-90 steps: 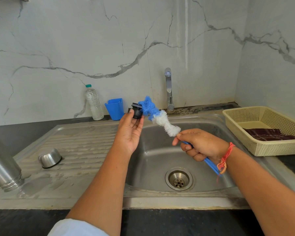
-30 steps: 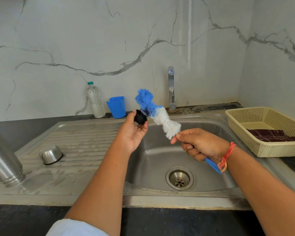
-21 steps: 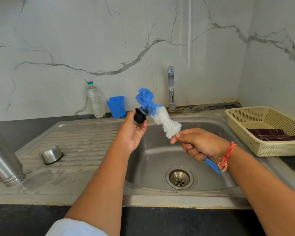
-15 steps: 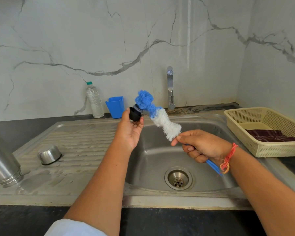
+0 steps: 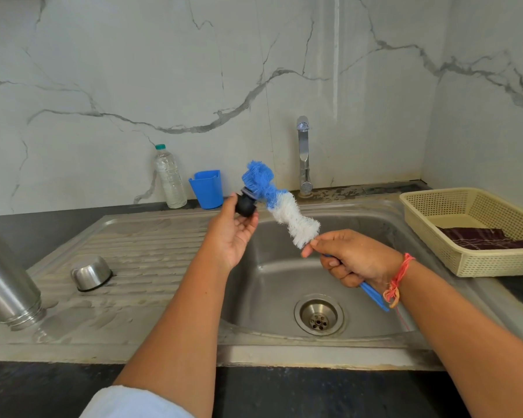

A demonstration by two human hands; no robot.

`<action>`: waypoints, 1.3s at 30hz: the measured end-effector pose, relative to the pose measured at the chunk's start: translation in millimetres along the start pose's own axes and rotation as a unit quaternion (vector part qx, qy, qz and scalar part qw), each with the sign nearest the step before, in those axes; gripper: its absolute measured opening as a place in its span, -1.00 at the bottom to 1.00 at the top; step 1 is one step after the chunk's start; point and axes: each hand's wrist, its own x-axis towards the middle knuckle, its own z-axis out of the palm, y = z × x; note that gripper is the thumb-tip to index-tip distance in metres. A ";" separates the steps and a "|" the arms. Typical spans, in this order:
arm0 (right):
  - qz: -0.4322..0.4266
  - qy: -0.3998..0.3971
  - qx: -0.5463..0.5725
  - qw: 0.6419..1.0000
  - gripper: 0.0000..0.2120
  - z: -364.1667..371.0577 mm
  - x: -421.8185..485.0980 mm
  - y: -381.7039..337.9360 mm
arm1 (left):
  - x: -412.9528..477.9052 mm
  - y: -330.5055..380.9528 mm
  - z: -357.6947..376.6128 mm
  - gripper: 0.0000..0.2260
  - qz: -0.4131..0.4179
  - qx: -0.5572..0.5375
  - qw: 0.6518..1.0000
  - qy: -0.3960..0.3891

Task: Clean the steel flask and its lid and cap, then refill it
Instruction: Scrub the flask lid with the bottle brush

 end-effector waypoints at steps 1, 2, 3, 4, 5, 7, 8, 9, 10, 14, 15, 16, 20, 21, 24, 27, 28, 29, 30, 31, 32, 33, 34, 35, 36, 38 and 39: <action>-0.004 0.017 0.004 1.000 -0.72 0.4 2.1 -0.1 | -1.8 -2.9 1.8 -0.72 -0.012 0.041 0.999 -0.018; -0.008 0.036 0.007 0.999 -0.72 0.0 3.8 0.3 | -3.8 -5.2 4.7 -0.71 -0.021 0.070 0.997 -0.033; -0.012 0.055 0.006 0.998 -0.72 -0.8 5.1 0.9 | -5.2 -6.1 7.9 -0.70 -0.023 0.081 0.996 -0.042; -0.015 0.072 -0.001 0.997 -0.72 -1.6 5.6 1.8 | -5.6 -6.4 10.4 -0.69 -0.020 0.076 0.996 -0.043; -0.015 0.084 -0.011 0.996 -0.71 -2.0 5.6 2.8 | -5.4 -6.2 11.4 -0.69 -0.015 0.060 0.997 -0.036; -0.012 0.098 -0.033 0.995 -0.70 -1.3 6.6 5.5 | -3.4 -6.1 10.1 -0.68 -0.009 0.026 0.999 -0.018; -0.010 0.101 -0.040 0.994 -0.70 -0.2 7.5 6.8 | -2.2 -6.2 8.6 -0.67 -0.009 0.018 1.000 -0.011; -0.011 0.102 -0.045 0.994 -0.70 1.1 8.7 7.6 | -1.5 -5.6 7.1 -0.67 -0.007 0.012 1.000 -0.006; -0.012 0.102 -0.051 0.993 -0.69 2.2 10.0 8.2 | -1.6 -4.6 6.9 -0.67 -0.004 0.005 1.000 -0.003; -0.027 0.102 -0.064 0.992 -0.69 3.8 12.6 9.6 | 0.9 0.7 5.9 -0.70 -0.004 -0.059 0.998 -0.005; -0.029 0.104 -0.065 0.992 -0.69 3.5 12.6 9.6 | 0.0 1.3 6.4 -0.73 -0.007 -0.065 0.998 -0.007; -0.031 0.108 -0.066 0.992 -0.69 3.3 12.7 9.7 | -0.4 1.1 5.9 -0.75 -0.009 -0.058 0.998 -0.008; -0.037 0.120 -0.065 0.990 -0.70 2.6 12.5 8.6 | -0.1 0.5 4.8 -0.80 0.002 0.012 1.000 0.020; -0.039 0.121 -0.065 0.990 -0.70 2.6 12.0 8.2 | 0.6 0.6 4.6 -0.81 0.006 0.008 0.999 0.032; -0.046 0.117 -0.068 0.990 -0.70 4.0 9.4 5.9 | 3.6 1.3 4.2 -0.82 0.016 -0.029 0.998 0.051; -0.056 0.106 -0.068 0.990 -0.71 6.2 6.2 3.2 | 5.2 1.8 3.9 -0.79 0.024 -0.033 0.998 0.044; -0.059 0.103 -0.067 0.991 -0.70 6.6 5.5 2.6 | 5.3 2.0 4.2 -0.78 0.027 -0.036 0.998 0.040; -0.063 0.100 -0.065 0.991 -0.69 7.0 4.7 2.1 | 5.5 2.1 4.2 -0.77 0.030 -0.040 0.998 0.038; -0.066 0.097 -0.063 0.991 -0.69 7.5 4.0 1.6 | 6.1 2.0 3.9 -0.77 0.034 -0.044 0.998 0.036; -0.069 0.095 -0.062 0.991 -0.68 7.8 3.4 1.2 | 6.7 1.6 3.3 -0.76 0.040 -0.045 0.998 0.036; -0.071 0.093 -0.063 0.991 -0.67 8.2 3.0 0.9 | 7.5 1.1 2.5 -0.74 0.047 -0.044 0.997 0.036; -0.072 0.091 -0.065 0.991 -0.66 8.5 2.4 0.6 | 8.5 0.5 1.5 -0.71 0.054 -0.040 0.997 0.038; -0.073 0.089 -0.066 0.991 -0.66 9.1 2.1 0.5 | 9.2 0.1 0.6 -0.68 0.060 -0.035 0.997 0.042; -0.075 0.086 -0.068 0.991 -0.66 9.7 1.8 0.8 | 9.3 -0.2 0.0 -0.66 0.066 -0.028 0.996 0.049; -0.076 0.084 -0.071 0.991 -0.66 10.1 1.8 1.3 | 9.3 -0.3 -0.2 -0.65 0.070 -0.021 0.996 0.057; -0.079 0.079 -0.079 0.991 -0.66 10.3 1.5 1.8 | 9.9 0.0 -0.4 -0.66 0.076 -0.015 0.995 0.069; -0.081 0.078 -0.081 0.990 -0.66 10.4 1.5 1.6 | 10.2 0.5 -0.4 -0.68 0.078 -0.013 0.994 0.072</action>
